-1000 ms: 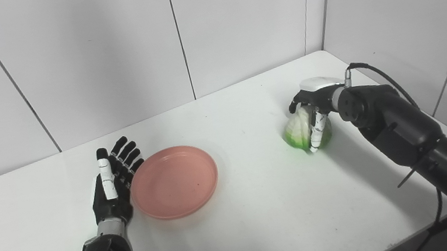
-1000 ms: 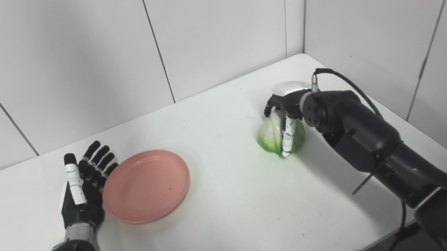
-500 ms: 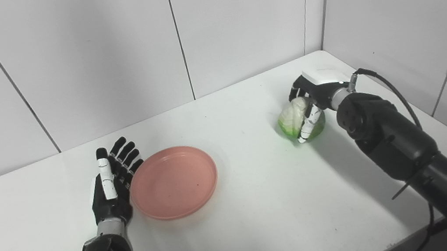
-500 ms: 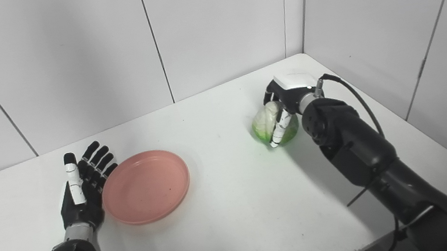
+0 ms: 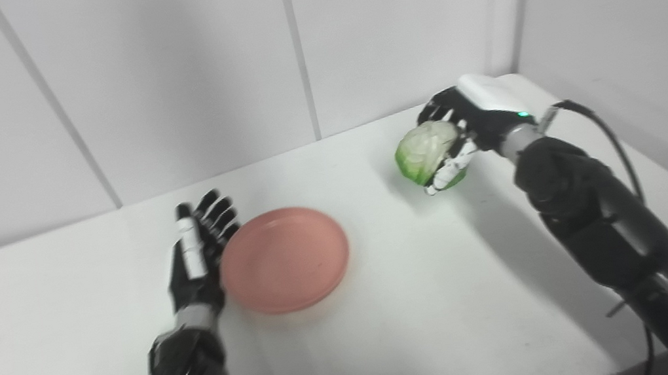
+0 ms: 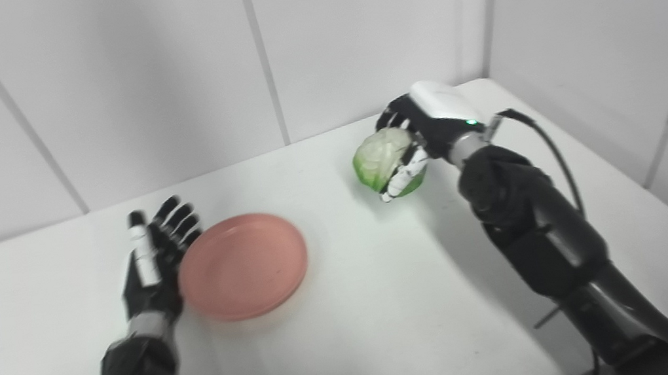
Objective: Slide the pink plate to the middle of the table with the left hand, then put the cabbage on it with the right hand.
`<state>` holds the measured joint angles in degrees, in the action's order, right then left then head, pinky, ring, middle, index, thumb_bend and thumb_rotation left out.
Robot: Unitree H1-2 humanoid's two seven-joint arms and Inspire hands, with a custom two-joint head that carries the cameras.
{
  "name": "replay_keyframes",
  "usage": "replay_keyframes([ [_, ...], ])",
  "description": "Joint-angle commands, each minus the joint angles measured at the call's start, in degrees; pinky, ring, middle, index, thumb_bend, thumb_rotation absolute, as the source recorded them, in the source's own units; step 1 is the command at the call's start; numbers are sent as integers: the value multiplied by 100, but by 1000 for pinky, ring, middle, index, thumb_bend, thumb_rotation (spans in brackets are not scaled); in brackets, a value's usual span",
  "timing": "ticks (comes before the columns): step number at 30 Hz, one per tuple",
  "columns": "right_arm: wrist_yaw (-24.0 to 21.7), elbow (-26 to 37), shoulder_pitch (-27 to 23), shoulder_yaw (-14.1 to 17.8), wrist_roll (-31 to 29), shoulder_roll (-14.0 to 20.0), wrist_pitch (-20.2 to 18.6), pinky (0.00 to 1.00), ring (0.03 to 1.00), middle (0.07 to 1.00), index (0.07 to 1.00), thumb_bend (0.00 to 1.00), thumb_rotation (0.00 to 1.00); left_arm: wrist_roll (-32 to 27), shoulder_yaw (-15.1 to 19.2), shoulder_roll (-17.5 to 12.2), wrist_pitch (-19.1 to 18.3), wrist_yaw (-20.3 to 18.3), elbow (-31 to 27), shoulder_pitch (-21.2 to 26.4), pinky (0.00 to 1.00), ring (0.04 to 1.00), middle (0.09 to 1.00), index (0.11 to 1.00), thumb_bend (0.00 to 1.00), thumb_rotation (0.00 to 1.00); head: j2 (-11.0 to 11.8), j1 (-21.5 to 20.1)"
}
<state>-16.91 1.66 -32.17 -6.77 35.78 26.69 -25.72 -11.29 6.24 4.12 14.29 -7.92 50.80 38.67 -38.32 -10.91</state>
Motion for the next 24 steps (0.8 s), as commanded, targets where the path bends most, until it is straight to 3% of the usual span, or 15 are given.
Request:
replay_keyframes([
  [1, 105, 272, -485, -22, -119, -42, 323, 361, 414, 481, 499, 525, 0, 29, -27, 90, -104, 80, 28, -40, 838, 853, 829, 811, 885, 994, -6, 225],
  [10, 76, 45, -899, -605, -175, -507, 632, 368, 426, 491, 484, 526, 0, 52, -24, 217, 77, 178, 19, -65, 870, 862, 842, 827, 848, 1000, 13, 836],
  [17, 54, -70, -1028, -1027, -55, -891, 586, 275, 364, 459, 517, 523, 0, 134, -79, 220, 211, 267, 98, -54, 873, 860, 845, 834, 864, 1000, 1, 999],
  [24, 199, -677, -1005, -1335, -140, -1123, 1321, 280, 366, 431, 523, 521, 0, 138, -95, 305, 268, 313, 5, -100, 885, 863, 849, 839, 812, 1000, -57, 1118],
])
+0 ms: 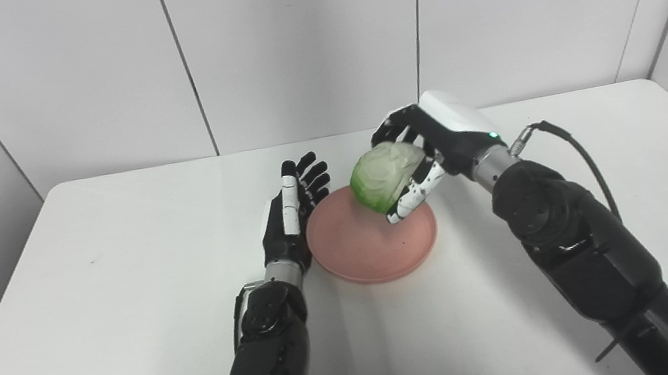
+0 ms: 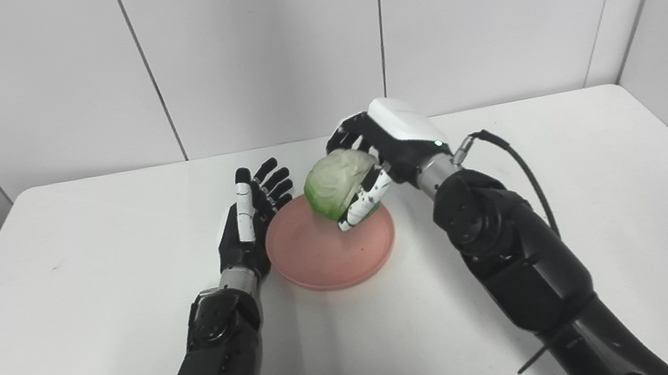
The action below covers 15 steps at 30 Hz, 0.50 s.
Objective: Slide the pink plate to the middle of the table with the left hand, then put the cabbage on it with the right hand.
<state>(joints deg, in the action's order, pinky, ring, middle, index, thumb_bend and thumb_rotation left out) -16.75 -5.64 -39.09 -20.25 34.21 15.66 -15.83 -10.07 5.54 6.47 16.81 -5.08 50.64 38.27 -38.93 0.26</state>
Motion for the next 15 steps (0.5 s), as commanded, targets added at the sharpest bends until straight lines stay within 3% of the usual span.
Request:
replay_keyframes([
  [1, 196, -38, -316, -26, 33, -46, 407, 280, 367, 427, 522, 521, 0, 26, -34, 74, 13, 30, 16, -63, 883, 861, 848, 840, 808, 1000, -6, 3],
  [7, 373, -577, -300, -243, 166, -160, 840, 279, 362, 420, 514, 524, 0, 87, -83, 111, 22, 99, -47, -86, 878, 859, 849, 840, 792, 1000, -35, 12],
  [15, 533, -1152, -366, -422, 358, -206, 1093, 276, 354, 407, 513, 522, 0, 159, -127, 122, 51, 183, -103, -113, 852, 855, 849, 835, 786, 1000, -61, -28],
])
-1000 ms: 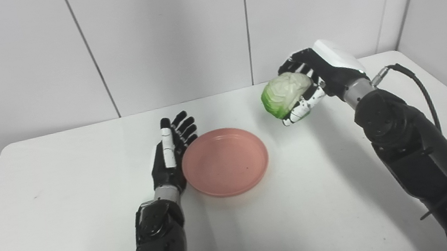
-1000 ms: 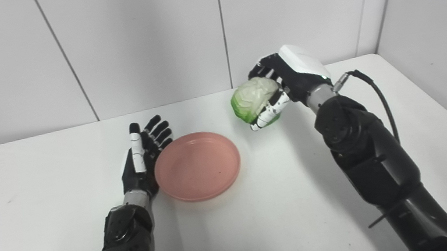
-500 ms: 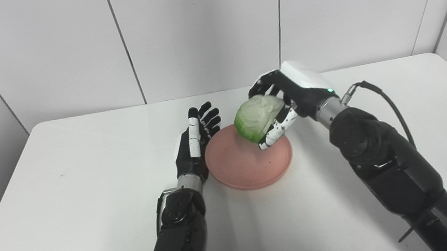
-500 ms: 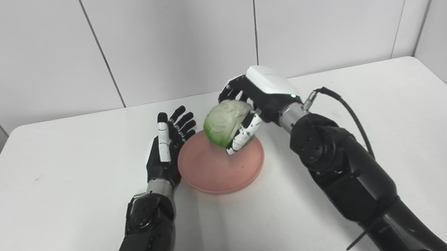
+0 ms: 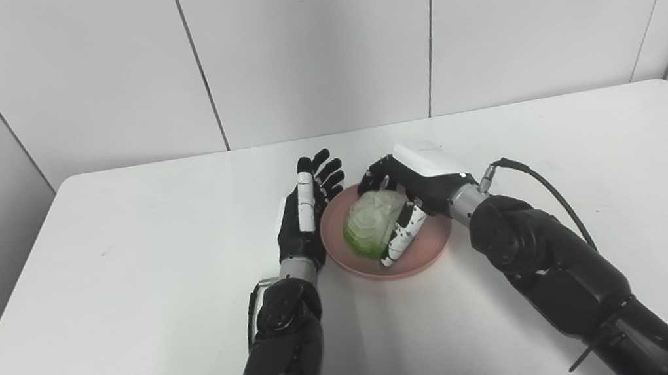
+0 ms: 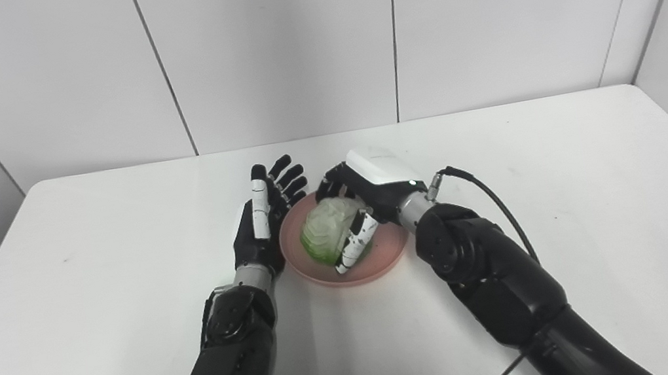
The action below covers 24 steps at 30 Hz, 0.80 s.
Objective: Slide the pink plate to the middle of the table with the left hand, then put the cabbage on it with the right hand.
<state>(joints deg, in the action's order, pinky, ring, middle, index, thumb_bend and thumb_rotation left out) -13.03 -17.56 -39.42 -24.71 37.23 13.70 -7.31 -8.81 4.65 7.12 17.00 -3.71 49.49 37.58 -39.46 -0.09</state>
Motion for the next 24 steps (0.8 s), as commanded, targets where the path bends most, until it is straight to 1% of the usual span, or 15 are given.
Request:
replay_keyframes([
  [1, 204, -51, -349, -8, 110, -7, 280, 274, 352, 407, 513, 522, 0, 47, -35, 56, 20, 66, 31, -27, 850, 855, 848, 834, 786, 1000, -21, -1],
  [2, 258, -139, -367, -42, 172, 3, 332, 270, 347, 403, 512, 521, 0, 66, -40, 50, 24, 81, 66, -6, 848, 853, 844, 830, 807, 1000, -21, -1],
  [7, 431, -389, -432, -142, 357, 84, 480, 289, 364, 406, 511, 522, 0, 37, -42, 28, -6, 37, 84, 36, 856, 853, 841, 827, 816, 1000, -25, -23],
  [9, 462, -451, -460, -162, 399, 114, 534, 310, 376, 449, 529, 515, 0, 36, -47, 30, -38, 40, 33, 22, 848, 849, 833, 819, 807, 1000, -31, -37],
  [14, 480, -491, -469, -169, 387, 162, 662, 329, 385, 468, 531, 514, 0, 60, -62, 36, -129, 84, -77, -17, 850, 852, 838, 821, 807, 1000, -47, -38],
  [16, 527, -526, -450, -152, 343, 179, 779, 355, 396, 484, 530, 514, 0, 70, -63, 28, -113, 92, -47, -13, 848, 849, 834, 819, 807, 1000, -48, -41],
  [17, 569, -551, -436, -128, 317, 179, 844, 384, 403, 494, 539, 513, 0, 73, -66, 24, -108, 93, -42, -15, 846, 850, 834, 819, 810, 1000, -57, -42],
  [18, 612, -570, -421, -107, 293, 182, 912, 406, 456, 479, 534, 518, 3, 55, -62, 19, -102, 70, -35, -15, 846, 850, 834, 820, 811, 1000, -57, -42],
  [19, 658, -588, -410, -89, 273, 186, 990, 417, 489, 488, 511, 522, 6, 37, -56, 18, -105, 54, -38, -16, 851, 853, 838, 823, 810, 1000, -65, -45],
  [21, 725, -586, -379, -51, 220, 201, 1144, 423, 510, 492, 499, 524, 8, -4, -37, 23, -119, 31, -58, -23, 853, 854, 840, 824, 810, 1000, -65, -45],
  [22, 752, -577, -362, -33, 187, 210, 1213, 455, 567, 617, 668, 632, 234, -22, -26, 27, -128, 25, -72, -27, 841, 848, 836, 820, 806, 1000, -65, -45],
  [23, 710, -543, -338, -2, 112, 219, 1253, 462, 582, 648, 710, 659, 291, -44, -15, 33, -143, 17, -91, -32, 838, 846, 835, 818, 805, 1000, -66, -64],
  [24, 675, -522, -321, 23, 62, 223, 1281, 510, 647, 720, 783, 702, 407, -59, -7, 37, -155, 10, -103, -34, 836, 846, 833, 819, 801, 1000, -66, -64],
])
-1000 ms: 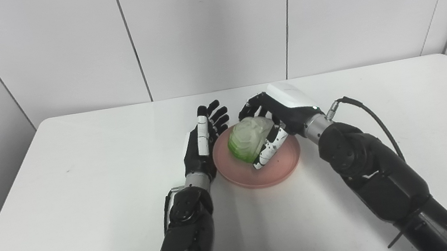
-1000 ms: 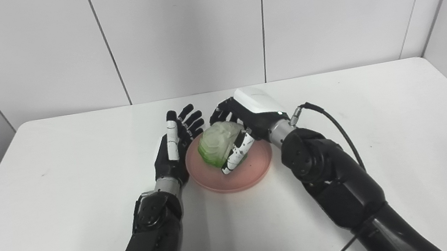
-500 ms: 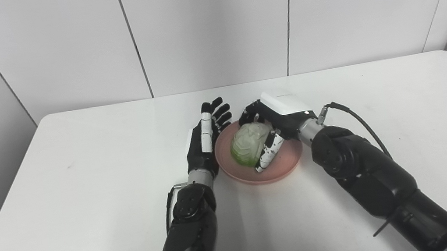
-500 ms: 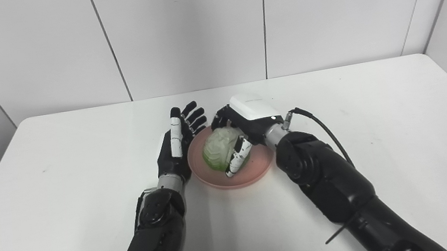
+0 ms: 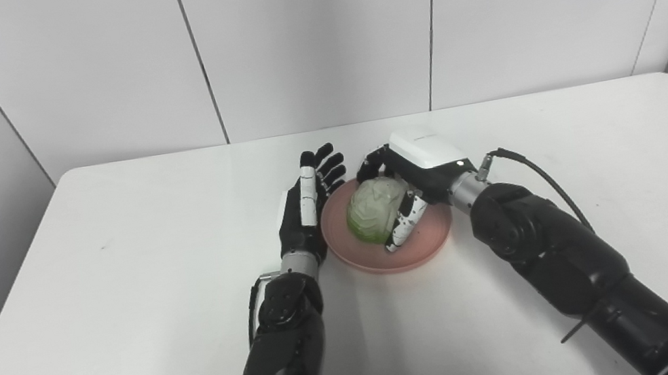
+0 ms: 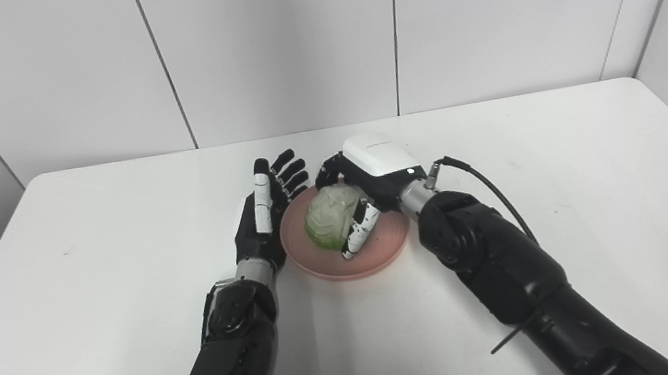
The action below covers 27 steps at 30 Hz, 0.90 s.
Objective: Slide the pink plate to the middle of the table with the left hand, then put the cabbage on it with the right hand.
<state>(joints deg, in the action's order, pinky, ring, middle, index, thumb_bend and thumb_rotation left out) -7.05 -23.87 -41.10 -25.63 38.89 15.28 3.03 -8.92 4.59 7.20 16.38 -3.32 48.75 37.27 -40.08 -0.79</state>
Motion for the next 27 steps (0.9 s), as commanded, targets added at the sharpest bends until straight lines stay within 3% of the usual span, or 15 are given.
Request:
replay_keyframes([
  [1, 30, 130, -142, 131, -149, 72, 263, 542, 684, 758, 816, 725, 468, -60, 4, 33, -106, -43, -46, -8, 837, 850, 835, 822, 799, 1000, -9, 2],
  [4, -138, 149, -125, 175, -370, 127, 414, 646, 789, 845, 885, 748, 552, -64, -12, 31, -125, -115, -122, -44, 853, 872, 853, 845, 785, 1000, -9, 2],
  [7, -348, 254, -89, 174, -478, 213, 440, 706, 833, 879, 913, 756, 591, -58, -26, 18, -108, -163, -143, -58, 861, 883, 863, 855, 777, 1000, -21, 16],
  [13, -592, 332, -17, 184, -657, 380, 622, 917, 934, 961, 998, 736, 884, -84, -7, 5, -151, -179, -192, -86, 882, 886, 864, 845, 787, 1000, -29, 40],
  [16, -578, 425, 57, 243, -723, 411, 652, 953, 962, 988, 1000, 745, 936, -26, -33, -12, -184, -139, -289, -133, 882, 877, 861, 839, 785, 1000, -31, 52],
  [24, -105, 600, 379, 585, -809, 295, 841, 889, 942, 982, 1000, 738, 898, 12, -5, -42, -212, -28, -560, -255, 894, 896, 884, 871, 778, 1000, -49, 35],
  [27, 16, 645, 586, 996, -1306, 52, 706, 820, 941, 996, 1000, 751, 912, 48, 26, -16, -223, 107, -747, -333, 908, 891, 883, 876, 761, 1000, -52, 36],
])
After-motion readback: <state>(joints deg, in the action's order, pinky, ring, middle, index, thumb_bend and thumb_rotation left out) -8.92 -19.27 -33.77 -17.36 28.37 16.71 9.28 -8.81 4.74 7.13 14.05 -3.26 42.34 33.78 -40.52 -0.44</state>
